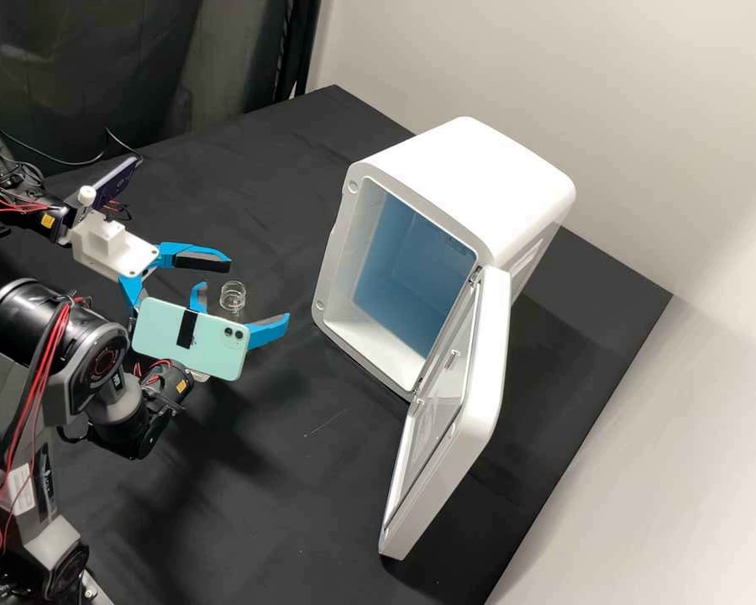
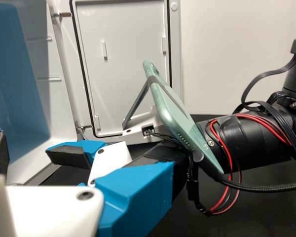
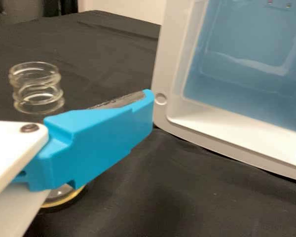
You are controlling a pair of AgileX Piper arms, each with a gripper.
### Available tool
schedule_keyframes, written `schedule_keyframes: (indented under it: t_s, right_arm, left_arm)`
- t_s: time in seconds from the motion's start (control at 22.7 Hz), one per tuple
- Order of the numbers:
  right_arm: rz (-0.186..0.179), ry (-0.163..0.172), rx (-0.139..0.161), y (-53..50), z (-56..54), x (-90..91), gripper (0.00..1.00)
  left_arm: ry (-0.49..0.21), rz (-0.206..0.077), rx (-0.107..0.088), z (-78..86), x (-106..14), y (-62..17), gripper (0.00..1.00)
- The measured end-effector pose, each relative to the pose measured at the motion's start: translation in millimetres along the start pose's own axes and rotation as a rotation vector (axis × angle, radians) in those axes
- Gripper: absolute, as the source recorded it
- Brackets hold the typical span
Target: Place the flask in the incubator
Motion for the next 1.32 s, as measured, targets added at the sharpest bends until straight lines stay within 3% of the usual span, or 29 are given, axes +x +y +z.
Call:
schedule_keyframes:
  t_s: [0.13, 0.7, 0.75, 1.32]
  right_arm:
    - [-0.013, 0.003, 0.000, -3.7, -0.2, 1.5, 1.00]
    - [-0.021, 0.006, 0.002, -7.4, -1.9, 3.2, 1.00]
    - [-0.021, 0.006, 0.002, -7.4, -1.9, 3.2, 0.00]
    - [-0.021, 0.006, 0.002, -7.4, -1.9, 3.2, 0.00]
  left_arm:
    - [0.003, -0.011, 0.000, -0.3, 0.0, -1.0, 1.00]
    - [0.003, -0.013, 0.000, -0.3, 0.0, -1.2, 1.00]
    - [0.003, -0.013, 0.000, -0.3, 0.0, -1.2, 1.00]
    - [0.010, -0.012, 0.003, -2.4, -0.1, -0.8, 1.00]
